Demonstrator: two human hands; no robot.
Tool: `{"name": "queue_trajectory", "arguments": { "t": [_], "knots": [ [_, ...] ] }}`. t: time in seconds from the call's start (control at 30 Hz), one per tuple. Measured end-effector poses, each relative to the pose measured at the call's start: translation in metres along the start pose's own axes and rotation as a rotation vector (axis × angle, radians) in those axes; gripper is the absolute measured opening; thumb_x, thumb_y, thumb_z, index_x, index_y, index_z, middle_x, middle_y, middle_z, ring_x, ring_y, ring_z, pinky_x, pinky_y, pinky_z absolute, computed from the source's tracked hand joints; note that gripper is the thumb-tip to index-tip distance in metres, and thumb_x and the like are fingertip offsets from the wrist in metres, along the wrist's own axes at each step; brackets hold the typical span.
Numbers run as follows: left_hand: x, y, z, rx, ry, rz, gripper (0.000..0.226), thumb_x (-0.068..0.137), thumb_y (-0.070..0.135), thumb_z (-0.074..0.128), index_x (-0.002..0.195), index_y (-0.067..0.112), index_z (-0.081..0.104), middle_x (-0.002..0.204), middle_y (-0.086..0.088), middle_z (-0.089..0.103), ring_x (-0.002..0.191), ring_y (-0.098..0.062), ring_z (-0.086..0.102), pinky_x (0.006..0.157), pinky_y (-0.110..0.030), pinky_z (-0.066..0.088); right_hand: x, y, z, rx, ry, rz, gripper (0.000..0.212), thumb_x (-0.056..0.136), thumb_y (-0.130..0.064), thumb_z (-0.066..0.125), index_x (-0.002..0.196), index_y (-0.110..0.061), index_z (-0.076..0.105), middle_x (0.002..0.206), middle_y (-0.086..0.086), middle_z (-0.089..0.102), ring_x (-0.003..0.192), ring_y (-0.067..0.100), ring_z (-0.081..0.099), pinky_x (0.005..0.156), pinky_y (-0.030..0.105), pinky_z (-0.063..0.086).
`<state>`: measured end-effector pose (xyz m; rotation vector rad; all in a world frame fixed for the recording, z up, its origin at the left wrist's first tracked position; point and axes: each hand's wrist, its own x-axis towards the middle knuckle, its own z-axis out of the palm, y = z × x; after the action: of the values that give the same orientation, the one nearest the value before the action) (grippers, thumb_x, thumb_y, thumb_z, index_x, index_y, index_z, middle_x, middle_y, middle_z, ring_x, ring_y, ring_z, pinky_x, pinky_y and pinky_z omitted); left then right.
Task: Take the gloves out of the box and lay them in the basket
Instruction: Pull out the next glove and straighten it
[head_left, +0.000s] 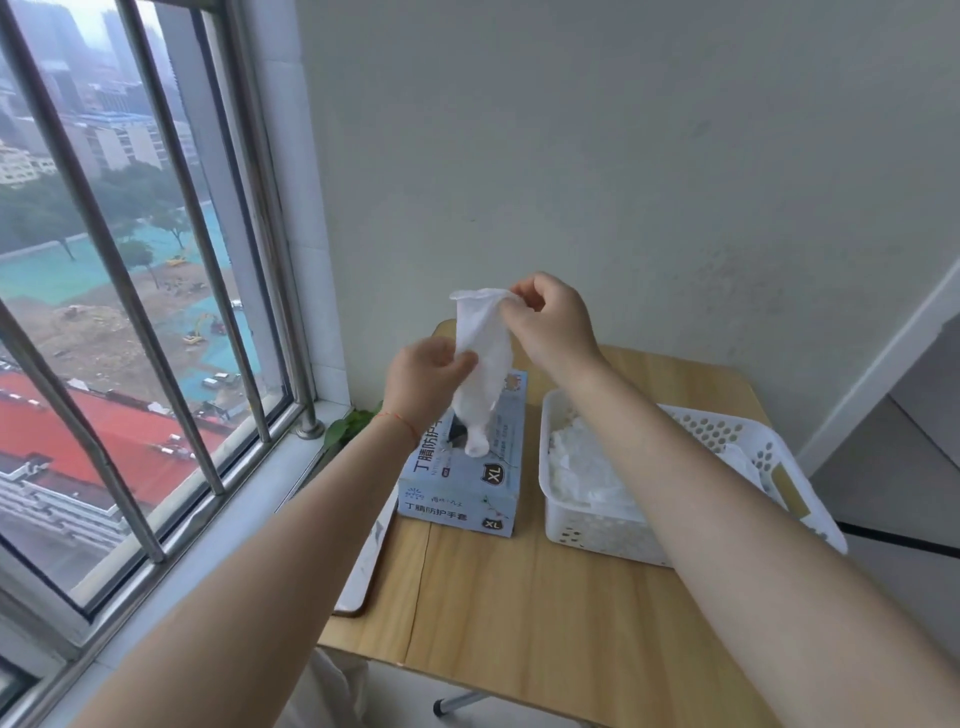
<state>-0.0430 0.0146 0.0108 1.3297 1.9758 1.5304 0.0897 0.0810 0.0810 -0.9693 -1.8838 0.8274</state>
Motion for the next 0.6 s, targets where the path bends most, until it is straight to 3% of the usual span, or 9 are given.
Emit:
{"name": "queue_trajectory", "arguments": {
  "t": [0.07,0.13,0.23,0.33,0.47,0.53,0.6],
  "knots": [
    [0.001,0.017,-0.004,-0.145,0.062,-0.015,0.019,0.088,0.019,0.067,0.079,0.003,0.066,0.067,0.001,0.06,0.058,-0.006,0.051,0.061,-0.025,0.043,-0.002,-0.001,-0.007,-0.005,-0.012,0.027,0.01,0.083,-0.019,0.059,0.089,-0.011,0.058,0.079,-0.007,0.054,0.067,0.009,0.047,0.061,0.022,0.041],
    [0.001,0.038,-0.009,-0.241,0.068,0.0,0.015,0.088,0.017,0.067,0.081,0.003,0.065,0.066,0.006,0.058,0.052,0.0,0.049,0.056,-0.016,0.041,-0.007,-0.001,-0.017,-0.011,-0.051,0.084,0.015,0.082,-0.018,0.058,0.095,-0.01,0.056,0.083,-0.005,0.052,0.069,0.011,0.046,0.06,0.023,0.039],
    [-0.001,0.06,-0.018,-0.3,-0.077,0.011,0.01,0.084,0.017,0.071,0.084,0.01,0.065,0.068,0.004,0.06,0.055,-0.005,0.054,0.054,-0.018,0.045,-0.014,-0.001,-0.029,0.092,-0.2,0.198,0.025,0.077,-0.017,0.058,0.102,-0.011,0.058,0.081,-0.005,0.054,0.069,0.011,0.05,0.059,0.023,0.04],
    [-0.005,0.06,-0.021,-0.249,-0.283,-0.046,0.029,0.07,0.027,0.074,0.089,0.007,0.066,0.075,-0.004,0.063,0.064,-0.016,0.058,0.06,-0.028,0.049,-0.022,0.002,-0.037,0.169,-0.33,0.222,0.022,0.076,-0.022,0.063,0.095,-0.011,0.066,0.073,-0.006,0.057,0.065,0.009,0.053,0.062,0.024,0.042],
    [-0.014,0.043,-0.025,-0.165,-0.33,-0.1,0.041,0.062,0.032,0.075,0.089,0.005,0.06,0.079,-0.007,0.055,0.07,-0.019,0.052,0.059,-0.028,0.043,-0.029,0.006,-0.051,0.147,-0.39,0.227,0.025,0.086,-0.03,0.067,0.087,-0.005,0.067,0.077,0.003,0.059,0.072,0.017,0.059,0.072,0.032,0.045],
    [-0.018,0.037,-0.028,-0.122,-0.359,-0.102,0.042,0.062,0.034,0.076,0.087,0.006,0.059,0.08,-0.009,0.054,0.073,-0.02,0.052,0.062,-0.031,0.043,-0.032,0.005,-0.056,0.079,-0.478,0.232,0.029,0.088,-0.043,0.066,0.077,-0.016,0.062,0.074,0.0,0.057,0.066,0.014,0.061,0.071,0.031,0.047],
    [-0.022,0.036,-0.031,-0.105,-0.414,-0.096,0.039,0.064,0.035,0.076,0.085,0.007,0.06,0.079,-0.008,0.058,0.072,-0.021,0.056,0.062,-0.031,0.046,-0.036,0.003,-0.053,-0.001,-0.531,0.217,0.046,0.085,-0.058,0.062,0.069,-0.018,0.049,0.071,0.002,0.051,0.063,0.014,0.059,0.069,0.03,0.048]
  ]
}}
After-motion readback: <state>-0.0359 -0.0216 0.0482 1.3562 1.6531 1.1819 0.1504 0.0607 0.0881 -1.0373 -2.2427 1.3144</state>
